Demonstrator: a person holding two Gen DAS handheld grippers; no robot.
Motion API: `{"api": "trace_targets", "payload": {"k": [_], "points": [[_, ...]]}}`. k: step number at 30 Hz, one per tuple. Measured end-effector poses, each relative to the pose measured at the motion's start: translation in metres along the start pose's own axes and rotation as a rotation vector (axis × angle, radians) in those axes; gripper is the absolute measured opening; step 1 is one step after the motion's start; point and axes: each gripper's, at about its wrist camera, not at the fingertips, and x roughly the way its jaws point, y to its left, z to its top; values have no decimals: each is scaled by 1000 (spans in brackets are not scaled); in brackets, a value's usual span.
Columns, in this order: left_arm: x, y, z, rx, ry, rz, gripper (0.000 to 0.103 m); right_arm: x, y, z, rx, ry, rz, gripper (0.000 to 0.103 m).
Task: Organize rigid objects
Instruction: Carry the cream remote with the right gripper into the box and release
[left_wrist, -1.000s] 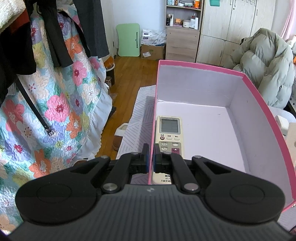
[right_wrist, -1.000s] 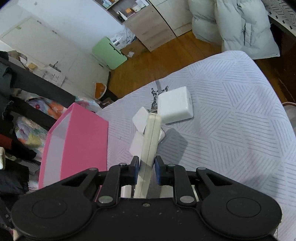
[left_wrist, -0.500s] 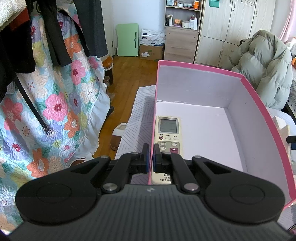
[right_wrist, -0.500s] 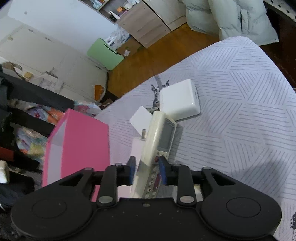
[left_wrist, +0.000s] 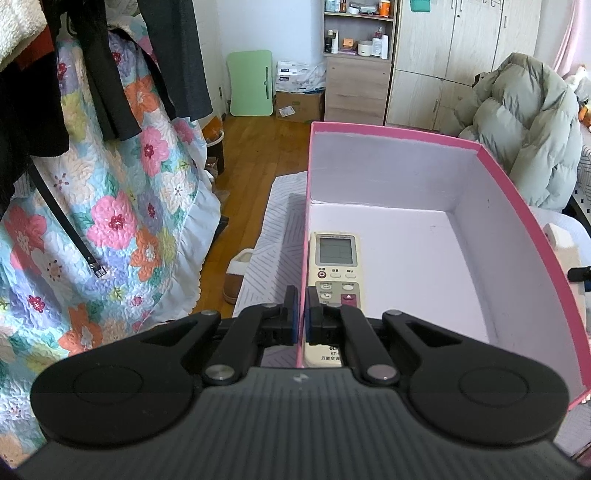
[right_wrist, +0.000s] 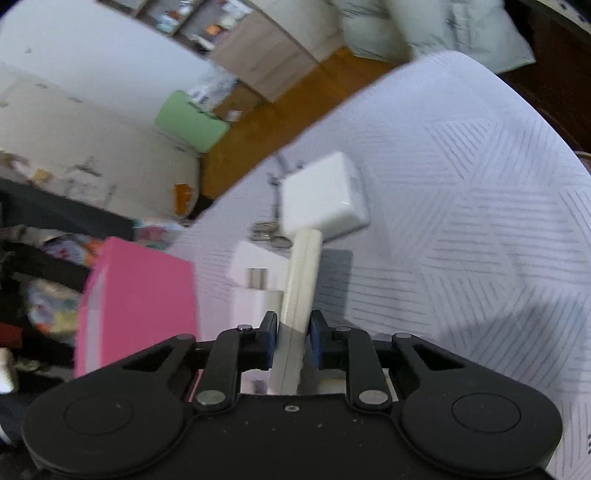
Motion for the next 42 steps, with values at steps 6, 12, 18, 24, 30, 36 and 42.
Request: {"api": "trace_targets", "payload": {"k": [6,12,18,24,30,36,42], "points": [[-1,-1,2,-7,1,-4,3,-29,32,-10,-187,-114,-19,21],[-2,0,2,-6,1,-3,3,-61,86,-26,-439,-217,-15,21],[-2,0,2,8,-2,2,3,-82,143,-25,-591,-176,202,21],[-2,3,1,-9,2,-11,3,-67,191,-37,-744,-73,381,21],[-2,5,1,-19,2,-20,3,-7,227,-86,-1085,30,231,21],[-6,9,5,-22,-2,-34,2,44,247,-114,-1433,127,46,21],[-8,4,7,22,-6,-29,2,64,252,-144,-1755,170,-43,20]]}}
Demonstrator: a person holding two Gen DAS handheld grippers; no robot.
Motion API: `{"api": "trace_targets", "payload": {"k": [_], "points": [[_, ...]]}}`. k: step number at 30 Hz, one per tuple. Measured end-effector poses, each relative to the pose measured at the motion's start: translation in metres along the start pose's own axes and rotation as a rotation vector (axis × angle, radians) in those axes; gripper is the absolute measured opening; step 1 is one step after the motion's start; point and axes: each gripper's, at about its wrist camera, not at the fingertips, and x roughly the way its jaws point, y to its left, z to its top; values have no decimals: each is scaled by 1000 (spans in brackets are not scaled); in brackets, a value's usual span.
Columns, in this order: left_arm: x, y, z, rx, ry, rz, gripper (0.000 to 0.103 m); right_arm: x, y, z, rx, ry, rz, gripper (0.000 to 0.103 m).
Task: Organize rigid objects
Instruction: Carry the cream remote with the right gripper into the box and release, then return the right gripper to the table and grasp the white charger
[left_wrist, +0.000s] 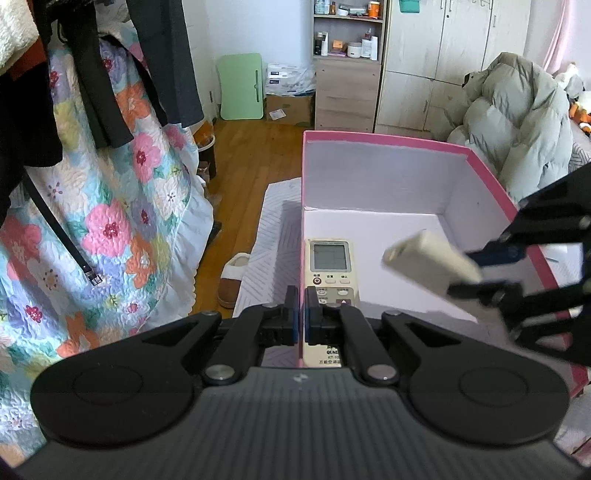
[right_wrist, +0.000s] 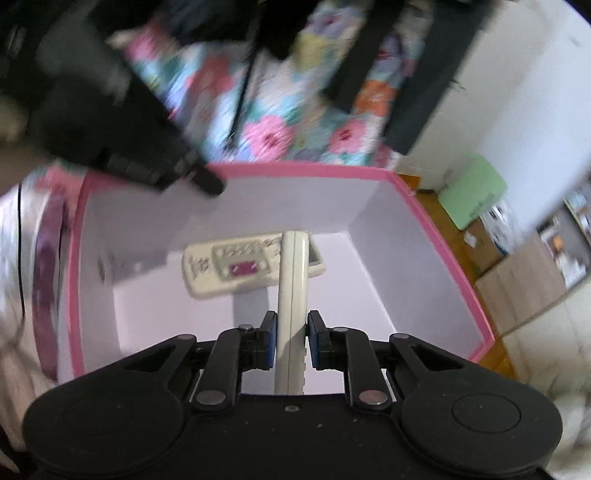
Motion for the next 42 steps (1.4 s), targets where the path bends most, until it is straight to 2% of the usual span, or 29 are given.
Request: {"api": "trace_targets", "payload": {"k": [5,10,13,14,18,20,27,30,32,34,36,38,42], "points": [[1,5,-2,-29,-2,-18,2,21,17,9,-131,72,-32,20],[0,5,-1,-29,-1,-23,2,27,26,9,-223,116,7,20],[0,5,-1,-34,-2,-28,2,29,27,9,-225,132,46,20],[1,6,-1,-38,-2,-31,2,30,26,9,-198,141,69,21],[2,11,0,-55,0,-42,3,27,13,8,-62,149,182,33],[2,11,0,-55,1,-42,3,25,1,6,45,156,254,33],[2,10,0,-61,2,-44,3,-18,-58,-18,509,2,397,35],[3,10,1,-61,1,-42,3,-45,-76,-40,687,-70,416,35],[3,11,1,-55,0,-37,3,-64,-86,-54,782,-87,425,36],[2,11,0,-49,-1,-31,3,-83,-96,-77,898,-117,482,36],[2,11,0,-49,-1,-28,3,-97,-98,-98,968,-128,479,36],[2,11,-1,-54,-3,-28,3,-114,-96,-121,1014,-130,428,36],[2,11,-1,-56,-4,-23,3,-123,-86,-166,1117,-103,331,39]]}}
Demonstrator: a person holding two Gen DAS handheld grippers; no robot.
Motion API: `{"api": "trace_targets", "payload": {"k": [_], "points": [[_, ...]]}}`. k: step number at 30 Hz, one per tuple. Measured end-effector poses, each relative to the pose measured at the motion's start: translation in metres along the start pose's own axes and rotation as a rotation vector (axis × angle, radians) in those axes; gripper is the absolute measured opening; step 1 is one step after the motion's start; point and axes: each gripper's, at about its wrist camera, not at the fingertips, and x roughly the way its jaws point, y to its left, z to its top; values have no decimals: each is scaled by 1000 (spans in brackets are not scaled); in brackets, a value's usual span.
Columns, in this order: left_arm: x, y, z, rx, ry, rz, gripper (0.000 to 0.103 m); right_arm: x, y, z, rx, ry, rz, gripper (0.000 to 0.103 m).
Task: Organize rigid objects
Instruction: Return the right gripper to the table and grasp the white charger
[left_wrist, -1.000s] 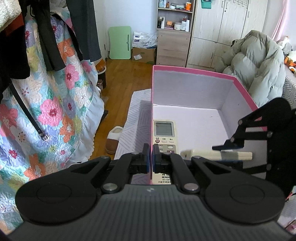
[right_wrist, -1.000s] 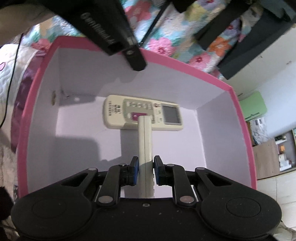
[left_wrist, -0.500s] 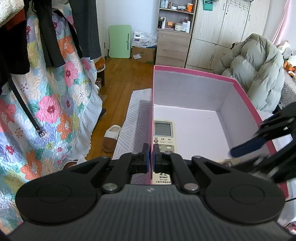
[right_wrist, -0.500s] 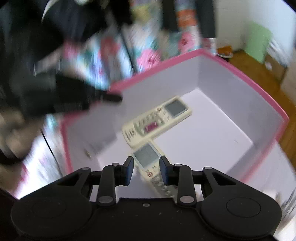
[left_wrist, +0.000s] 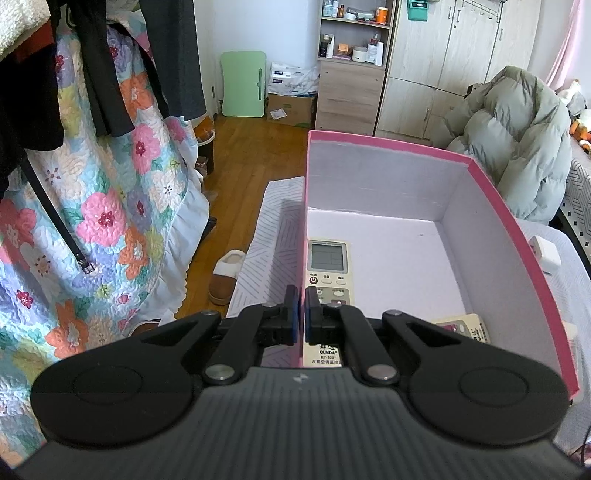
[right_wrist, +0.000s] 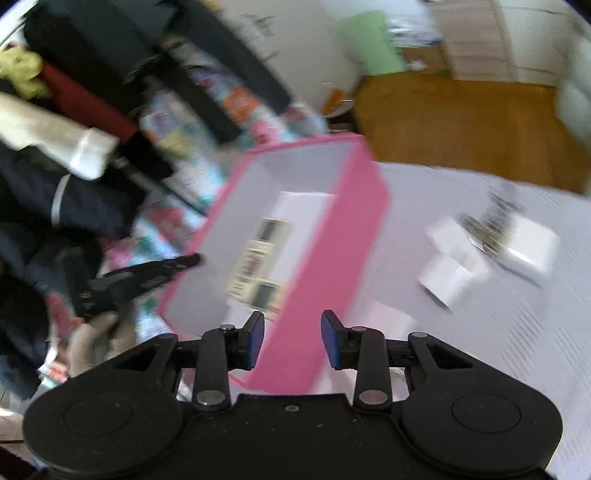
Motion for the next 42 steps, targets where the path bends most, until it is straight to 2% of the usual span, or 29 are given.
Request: {"api": "trace_targets", "payload": {"k": [3,5,7,9,13,16,18,19,25,28,31,33,35,38,40,42], "points": [[1,-1,-1,1,-1,6,3,5,-24,-19,53,1,-110,40],[1,-2,-1,3,-1,9,3,7,-38,-35,78,6,-233,40],[0,-2,-2,3,3,11,3,13,-49,-49,92,19,-314,40],[1,-3,-2,3,8,13,3,15,-62,-60,139,26,-306,42],[3,-4,-2,4,17,19,3,17,-71,-76,206,7,-192,46],[4,-5,-2,10,21,23,3,22,-53,-78,83,-3,-179,54],[4,-6,-1,15,24,24,3,28,-37,-74,-51,31,-176,67],[4,-7,-1,16,25,25,3,33,-30,-72,-110,59,-176,69],[4,-8,-2,19,25,27,3,70,-9,-58,-409,277,-266,71],[4,-7,-3,14,28,23,3,83,1,-56,-549,343,-321,73],[4,-5,-2,-8,29,16,3,92,9,-52,-679,397,-312,75],[4,-5,-3,-14,26,15,3,104,8,-45,-718,444,-305,76],[4,-5,-3,-15,27,15,3,115,4,-41,-705,495,-294,76],[4,-2,-3,-24,31,9,3,128,0,-39,-684,538,-298,70],[4,-2,-2,-27,33,2,3,130,0,-37,-657,513,-321,63],[3,-2,-2,-25,33,4,3,126,0,-35,-631,470,-365,62]]}}
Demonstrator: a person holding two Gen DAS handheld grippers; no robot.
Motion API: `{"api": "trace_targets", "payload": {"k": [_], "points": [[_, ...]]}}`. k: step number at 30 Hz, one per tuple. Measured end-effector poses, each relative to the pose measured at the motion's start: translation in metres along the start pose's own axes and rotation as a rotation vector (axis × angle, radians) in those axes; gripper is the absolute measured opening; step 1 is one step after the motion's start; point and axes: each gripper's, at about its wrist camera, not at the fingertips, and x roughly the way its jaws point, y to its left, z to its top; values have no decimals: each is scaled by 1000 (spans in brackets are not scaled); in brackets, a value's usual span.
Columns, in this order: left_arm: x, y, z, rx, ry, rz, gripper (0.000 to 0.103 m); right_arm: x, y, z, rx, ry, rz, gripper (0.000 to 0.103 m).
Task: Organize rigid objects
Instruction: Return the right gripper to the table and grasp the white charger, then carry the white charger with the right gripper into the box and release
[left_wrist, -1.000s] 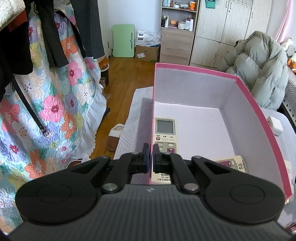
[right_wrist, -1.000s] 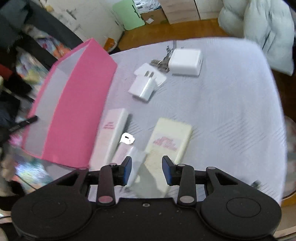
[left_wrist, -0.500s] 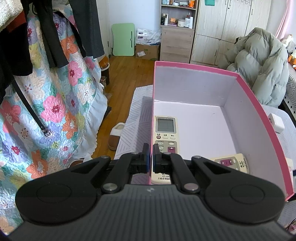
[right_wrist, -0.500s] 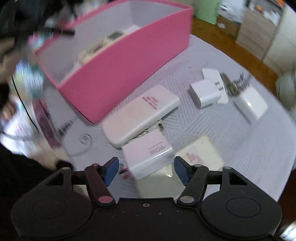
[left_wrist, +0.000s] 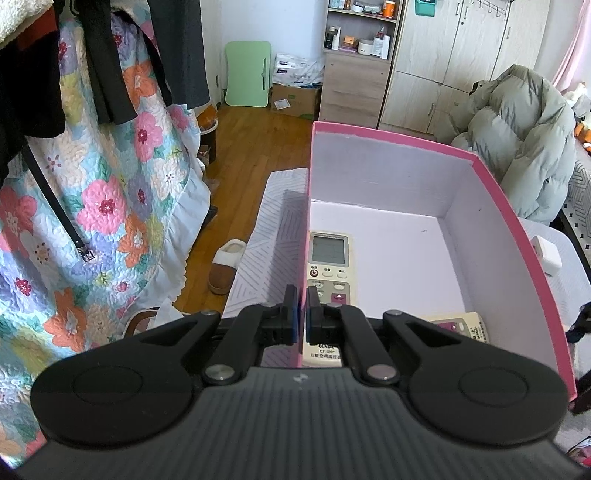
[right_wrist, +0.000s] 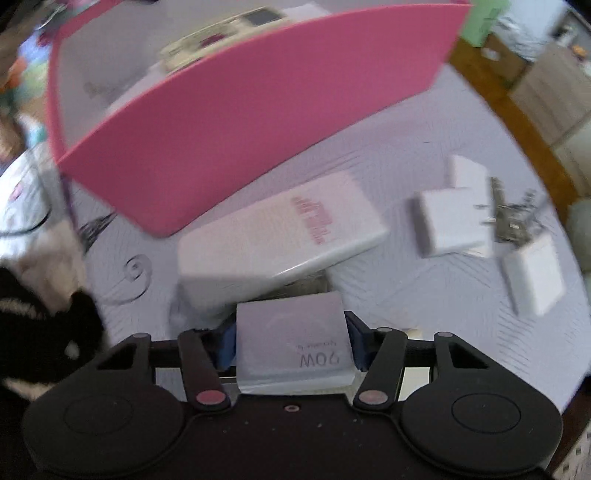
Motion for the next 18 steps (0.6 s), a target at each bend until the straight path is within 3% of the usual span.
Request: {"api": "trace_targets", "payload": {"k": [10,18], "points": [[2,1,2,9,1,-7,3,-45,-30,-20,275,-224,-53,61],[1,0,2,8,3,-6,3,-96,-20,-13,320,-468,-40,61]]}}
